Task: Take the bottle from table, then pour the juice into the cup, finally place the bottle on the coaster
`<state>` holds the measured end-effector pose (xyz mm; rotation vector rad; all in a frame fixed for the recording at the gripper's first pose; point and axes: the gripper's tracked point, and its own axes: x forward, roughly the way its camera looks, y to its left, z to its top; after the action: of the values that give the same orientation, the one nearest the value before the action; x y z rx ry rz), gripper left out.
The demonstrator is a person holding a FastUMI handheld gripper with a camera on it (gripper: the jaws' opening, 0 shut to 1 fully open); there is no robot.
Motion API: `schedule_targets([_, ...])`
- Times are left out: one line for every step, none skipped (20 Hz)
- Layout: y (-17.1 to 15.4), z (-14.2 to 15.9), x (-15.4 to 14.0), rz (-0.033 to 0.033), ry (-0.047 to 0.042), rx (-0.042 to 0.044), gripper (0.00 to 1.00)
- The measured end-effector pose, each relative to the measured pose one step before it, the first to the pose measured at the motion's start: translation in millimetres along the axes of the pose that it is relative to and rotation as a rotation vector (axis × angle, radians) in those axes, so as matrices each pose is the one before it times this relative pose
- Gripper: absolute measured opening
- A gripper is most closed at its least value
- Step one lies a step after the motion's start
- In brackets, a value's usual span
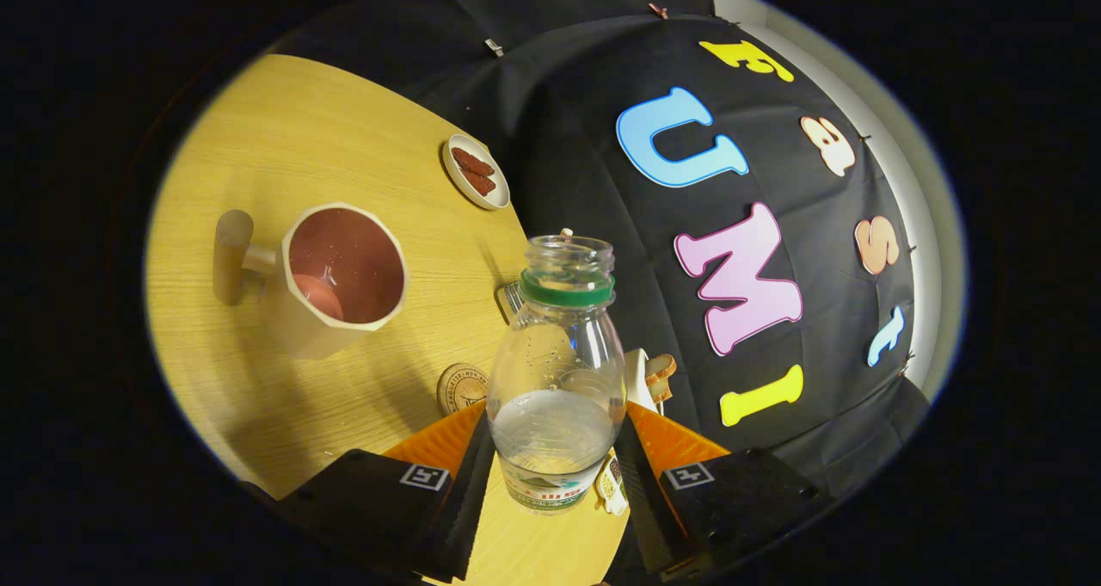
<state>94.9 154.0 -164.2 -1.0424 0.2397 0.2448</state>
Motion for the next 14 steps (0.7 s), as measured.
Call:
schedule_targets([1.10,1.42,0.70,-0.00192,-0.00646,-0.02946,0.75])
schedule_targets([1.96,2.61,0.57,0.00119,-0.00809,-0.03241,0.75])
schedule_targets([4.40,1.43,-0.53,0.01323,-0.00825,-0.02796,0.75])
schedule_targets([7.19,-0.51,1.73,0.01588,-0.00192,-0.02184,0.75])
schedule_targets([3.34,0.18,0.80,0.00914,-0.00126,-0.01933,0.75])
schedule_targets([0.46,2.10,0.04,0.00232,-0.00169,-0.01853,0.75])
schedule_targets([1.22,0.68,1.17,0.00285,-0.00097,-0.01788,0.75])
schedule_targets([-1.86,0.62,2.11,0.00166,0.00136,-0.01751,0.75])
schedule_targets([0.05,0.71,2.98,0.00101,0.00318,-0.01592,0.75])
schedule_targets([1.21,0.84,2.02,0.00044,0.00141,-0.01480,0.75])
schedule_targets([0.65,0.02,0.44,-0.00175,0.00068,-0.01585,0.75])
schedule_targets([0.09,0.07,-1.06,-0.00116,-0.00060,-0.01620,0.75])
schedule_targets([1.10,1.89,-1.38,-0.00036,-0.00132,-0.01799,0.75])
schedule_targets([-0.15,-0.84,0.81,0.00318,-0.00142,-0.02240,0.75])
